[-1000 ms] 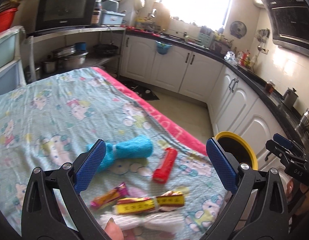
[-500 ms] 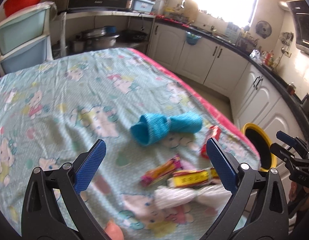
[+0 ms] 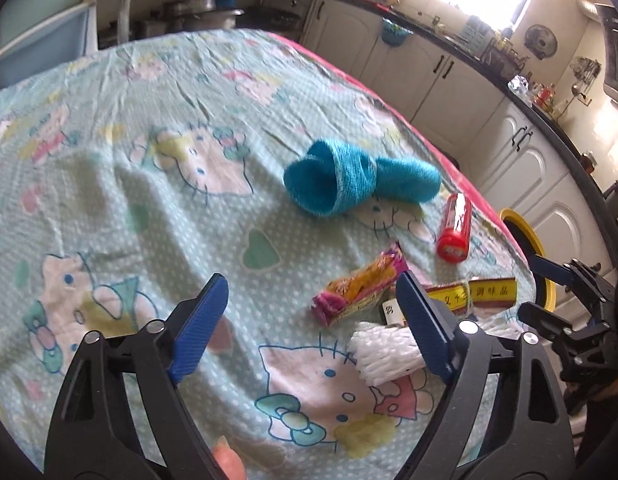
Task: Collect trash
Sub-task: 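Move both open tools back over the trash on the bed, then grasp the white-and-red snack packet with the right tool while the left tool grasps the orange wrapper, then lift both wrappers and carry them over the yellow bin, then open both tools to drop the wrappers into the yellow bin, then move both open tools back over the bed toward the remaining trash, then grasp the white mesh fruit sleeve with the right tool while the left tool grasps the blue sponge, then carry the white mesh sleeve and blue sponge over the yellow bin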
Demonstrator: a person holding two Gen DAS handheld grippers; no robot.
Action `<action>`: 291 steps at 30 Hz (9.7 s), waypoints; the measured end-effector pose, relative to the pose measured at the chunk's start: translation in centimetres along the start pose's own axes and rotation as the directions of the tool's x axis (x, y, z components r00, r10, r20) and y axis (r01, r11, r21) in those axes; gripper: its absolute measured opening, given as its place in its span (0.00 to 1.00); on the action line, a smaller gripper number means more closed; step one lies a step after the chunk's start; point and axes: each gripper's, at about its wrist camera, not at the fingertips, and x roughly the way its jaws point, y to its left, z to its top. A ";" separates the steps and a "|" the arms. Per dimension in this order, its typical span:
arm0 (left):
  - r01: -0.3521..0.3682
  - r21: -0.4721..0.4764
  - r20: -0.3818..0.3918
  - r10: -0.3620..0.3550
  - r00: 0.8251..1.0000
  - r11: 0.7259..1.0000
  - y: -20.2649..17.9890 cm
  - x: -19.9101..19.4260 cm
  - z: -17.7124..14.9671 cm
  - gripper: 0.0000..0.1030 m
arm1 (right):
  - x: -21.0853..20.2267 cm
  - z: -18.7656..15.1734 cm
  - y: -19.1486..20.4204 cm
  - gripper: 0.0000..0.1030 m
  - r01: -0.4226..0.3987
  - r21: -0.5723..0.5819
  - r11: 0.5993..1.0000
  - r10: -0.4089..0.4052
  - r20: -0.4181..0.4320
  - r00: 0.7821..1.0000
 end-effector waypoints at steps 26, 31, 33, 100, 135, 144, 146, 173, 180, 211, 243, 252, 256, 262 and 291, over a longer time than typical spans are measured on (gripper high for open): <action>0.023 0.131 -0.070 -0.013 0.997 0.991 -0.6 2.5 -0.6 0.07 | 3.0 0.2 1.6 0.46 -0.157 -0.120 0.980 0.151 -0.060 0.987; 0.034 0.145 -0.048 -0.027 0.998 0.989 -1.1 1.5 -0.6 0.05 | 2.1 0.3 1.0 0.45 -0.156 -0.080 0.984 0.154 -0.031 0.988; 0.035 0.156 -0.034 -0.030 0.999 0.987 -1.5 0.9 -0.5 0.05 | 1.8 0.3 0.9 0.43 -0.153 -0.073 0.985 0.152 -0.022 0.988; 0.169 0.357 0.147 -0.234 0.961 0.919 -15.8 -3.1 7.1 0.05 | -6.4 0.2 -13.3 0.47 -0.048 0.366 0.930 -0.008 0.151 0.988; 0.326 0.549 -0.039 -0.366 0.930 0.770 -34.8 4.4 5.8 0.05 | -17.3 -11.4 -24.9 0.47 0.378 0.626 0.682 -0.515 0.043 0.856; 0.336 0.559 -0.086 -0.350 0.933 0.758 -37.5 7.1 5.1 0.05 | -16.0 -12.5 -25.6 0.47 0.429 0.614 0.663 -0.527 -0.026 0.850; 0.337 0.560 -0.094 -0.346 0.934 0.757 -37.9 7.6 5.0 0.05 | -15.5 -12.7 -25.8 0.47 0.436 0.609 0.663 -0.522 -0.042 0.852; 0.349 0.528 -0.184 -0.297 0.937 0.774 -38.7 12.6 3.8 0.46 | -12.1 -13.6 -26.2 0.42 0.446 0.595 0.669 -0.473 -0.122 0.873; 0.307 0.521 -0.133 -0.279 0.951 0.797 -37.0 11.0 4.5 0.77 | -13.1 -12.9 -25.3 0.60 0.443 0.603 0.663 -0.496 -0.089 0.864; 0.128 0.308 0.164 -0.185 0.969 0.943 -20.4 -1.1 7.8 0.90 | -14.4 -3.7 -13.9 0.78 0.288 0.459 0.841 -0.405 0.180 0.896; -0.036 0.147 0.182 0.009 0.983 0.988 -8.0 -1.6 5.8 0.90 | -6.7 1.0 -1.1 0.78 0.062 0.172 0.983 -0.091 0.167 0.982; -0.077 0.125 0.161 0.056 0.985 0.989 -5.7 0.1 5.3 0.90 | -4.2 0.6 1.4 0.78 0.004 0.105 0.994 -0.017 0.118 0.993; -0.067 0.107 0.137 0.052 0.989 0.992 -4.3 1.9 5.2 0.89 | -2.0 -0.2 2.5 0.78 -0.035 0.071 0.997 0.031 0.049 0.998; -0.034 0.075 0.080 0.028 0.996 0.997 -2.9 4.7 5.4 0.89 | 1.6 -1.5 4.0 0.69 -0.085 0.044 0.995 0.087 -0.052 0.995; 0.091 0.210 0.213 -0.136 0.968 0.973 -9.7 -1.3 7.6 0.01 | -7.5 -0.7 -4.6 0.10 0.027 0.170 0.985 -0.045 0.105 0.993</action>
